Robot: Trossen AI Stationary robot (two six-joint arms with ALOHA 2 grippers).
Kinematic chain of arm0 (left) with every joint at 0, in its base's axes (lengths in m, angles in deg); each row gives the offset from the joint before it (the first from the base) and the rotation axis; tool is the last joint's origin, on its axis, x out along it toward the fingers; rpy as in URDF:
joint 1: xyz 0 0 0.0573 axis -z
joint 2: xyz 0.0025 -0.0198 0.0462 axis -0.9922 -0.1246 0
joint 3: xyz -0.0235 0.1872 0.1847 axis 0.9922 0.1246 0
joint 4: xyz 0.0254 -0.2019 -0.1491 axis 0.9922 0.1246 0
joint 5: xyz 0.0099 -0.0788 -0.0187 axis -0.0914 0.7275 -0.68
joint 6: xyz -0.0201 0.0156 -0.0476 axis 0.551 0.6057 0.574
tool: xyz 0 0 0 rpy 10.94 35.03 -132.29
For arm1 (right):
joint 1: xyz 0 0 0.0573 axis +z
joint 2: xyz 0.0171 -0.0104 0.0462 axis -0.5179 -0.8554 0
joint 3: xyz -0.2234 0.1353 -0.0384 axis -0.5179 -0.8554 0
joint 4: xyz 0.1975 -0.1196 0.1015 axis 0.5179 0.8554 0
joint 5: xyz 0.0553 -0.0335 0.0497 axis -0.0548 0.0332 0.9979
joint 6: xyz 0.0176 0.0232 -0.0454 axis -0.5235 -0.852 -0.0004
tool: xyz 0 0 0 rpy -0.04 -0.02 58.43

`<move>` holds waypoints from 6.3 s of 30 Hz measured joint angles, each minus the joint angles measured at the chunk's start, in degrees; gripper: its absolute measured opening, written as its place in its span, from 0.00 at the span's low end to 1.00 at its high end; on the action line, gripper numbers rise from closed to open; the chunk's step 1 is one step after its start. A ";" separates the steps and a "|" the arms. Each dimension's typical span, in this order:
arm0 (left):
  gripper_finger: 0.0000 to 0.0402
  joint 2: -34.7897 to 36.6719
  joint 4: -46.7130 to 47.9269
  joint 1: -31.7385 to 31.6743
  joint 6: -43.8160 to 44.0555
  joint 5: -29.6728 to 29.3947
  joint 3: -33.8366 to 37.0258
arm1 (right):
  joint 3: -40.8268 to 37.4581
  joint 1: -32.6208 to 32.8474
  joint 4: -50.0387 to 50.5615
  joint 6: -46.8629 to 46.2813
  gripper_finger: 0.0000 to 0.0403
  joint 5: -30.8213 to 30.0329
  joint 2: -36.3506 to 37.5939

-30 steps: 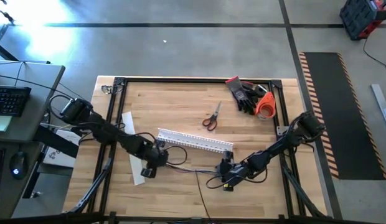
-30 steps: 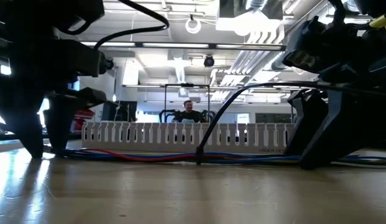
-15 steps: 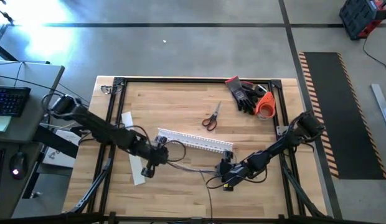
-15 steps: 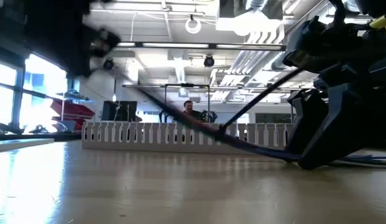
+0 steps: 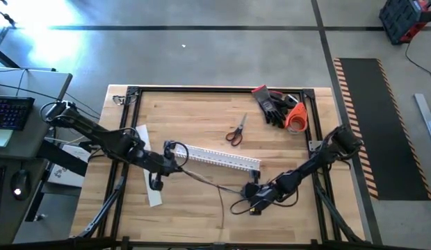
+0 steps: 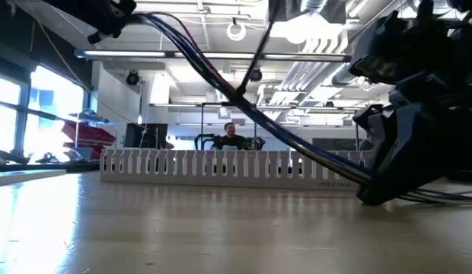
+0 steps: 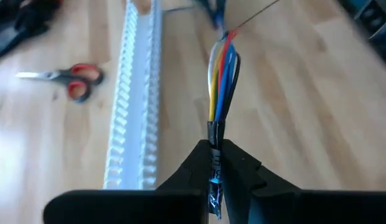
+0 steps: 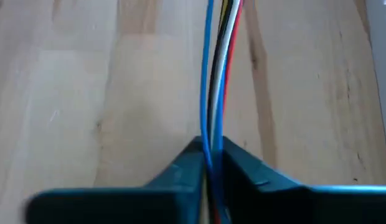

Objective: Ziptie cables
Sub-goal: Put the zip tied cables into the white cable duct

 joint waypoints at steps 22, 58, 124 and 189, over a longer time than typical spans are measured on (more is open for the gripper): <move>0.00 -1.20 -4.44 -19.76 -11.71 -1.60 14.53 | 20.66 -7.99 55.55 -5.28 0.00 -15.67 0.79; 0.30 -1.59 -11.11 -20.86 -1.88 2.04 20.59 | 19.67 -13.82 51.47 2.38 0.09 -0.73 0.96; 0.30 -1.55 -9.39 -8.39 5.41 -7.85 11.85 | -1.88 -13.66 43.04 6.54 0.00 5.89 17.85; 0.15 -7.56 8.39 -13.62 6.85 5.22 11.15 | -11.35 -11.21 22.93 -0.56 0.00 -4.60 19.02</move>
